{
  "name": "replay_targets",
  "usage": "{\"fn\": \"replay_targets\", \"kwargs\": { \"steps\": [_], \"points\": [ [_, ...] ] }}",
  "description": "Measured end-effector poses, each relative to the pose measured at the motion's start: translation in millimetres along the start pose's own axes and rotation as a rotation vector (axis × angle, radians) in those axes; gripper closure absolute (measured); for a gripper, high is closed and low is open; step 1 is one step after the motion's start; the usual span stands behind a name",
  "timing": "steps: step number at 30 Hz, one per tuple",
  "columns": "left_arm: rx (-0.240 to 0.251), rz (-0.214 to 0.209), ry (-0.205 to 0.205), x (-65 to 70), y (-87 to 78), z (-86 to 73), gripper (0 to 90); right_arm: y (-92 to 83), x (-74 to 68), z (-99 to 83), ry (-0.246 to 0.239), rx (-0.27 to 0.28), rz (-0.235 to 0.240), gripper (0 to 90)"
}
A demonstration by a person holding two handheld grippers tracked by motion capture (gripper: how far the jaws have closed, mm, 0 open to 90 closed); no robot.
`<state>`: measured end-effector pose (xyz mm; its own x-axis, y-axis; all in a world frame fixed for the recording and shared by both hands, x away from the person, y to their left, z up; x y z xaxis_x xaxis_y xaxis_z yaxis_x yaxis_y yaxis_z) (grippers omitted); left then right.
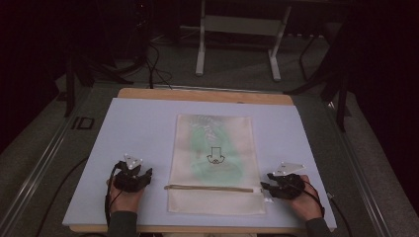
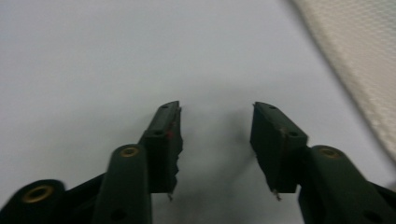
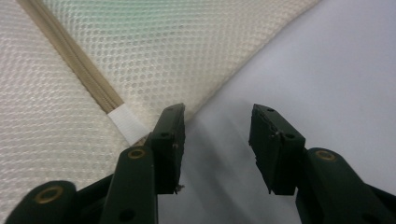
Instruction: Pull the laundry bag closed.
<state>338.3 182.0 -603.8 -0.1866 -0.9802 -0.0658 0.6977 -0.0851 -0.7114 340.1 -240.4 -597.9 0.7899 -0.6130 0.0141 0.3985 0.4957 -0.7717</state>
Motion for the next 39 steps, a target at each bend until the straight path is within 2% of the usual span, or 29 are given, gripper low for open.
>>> {"fn": "replay_targets", "kwargs": {
  "steps": [5,8,14,18,28,33,39],
  "points": [
    [0.009,-0.032,0.011,1.9,-3.2,0.7,58.1,-2.0,-5.5,3.3,-0.021,-0.013,0.018,61.4],
    [0.008,-0.045,0.024,4.5,-3.8,-0.2,59.6,-3.8,-8.9,7.3,-0.028,-0.010,0.032,62.0],
    [0.011,-0.092,0.056,14.2,-8.4,-2.8,59.5,-4.3,-15.5,12.8,-0.068,-0.039,0.053,63.5],
    [0.013,-0.093,0.085,16.5,-8.9,-2.4,60.3,-3.3,-19.6,18.6,-0.096,-0.058,0.065,64.6],
    [0.020,-0.117,0.090,19.9,-9.7,-1.9,60.2,5.0,-31.4,38.8,-0.202,-0.108,0.095,64.7],
    [0.019,-0.123,0.082,19.6,-9.5,-2.3,60.5,14.9,-41.8,49.6,-0.237,-0.106,0.122,62.7],
    [0.025,-0.134,0.087,20.9,-10.7,-1.9,61.0,27.8,-56.2,62.0,-0.287,-0.132,0.138,62.0]
  ]
}}
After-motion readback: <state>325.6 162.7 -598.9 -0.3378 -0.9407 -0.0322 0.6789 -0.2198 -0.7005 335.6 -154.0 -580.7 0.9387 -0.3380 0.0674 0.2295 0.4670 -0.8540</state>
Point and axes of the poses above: each handheld gripper's, and its own axes: y roughly forward along the jaws, z roughly out of its top, x roughly to its right, the point moved 10 cm from there along y, roughly forward along the jaws, and after that the axes turned 5 degrees about z, right-handed, at the moved point
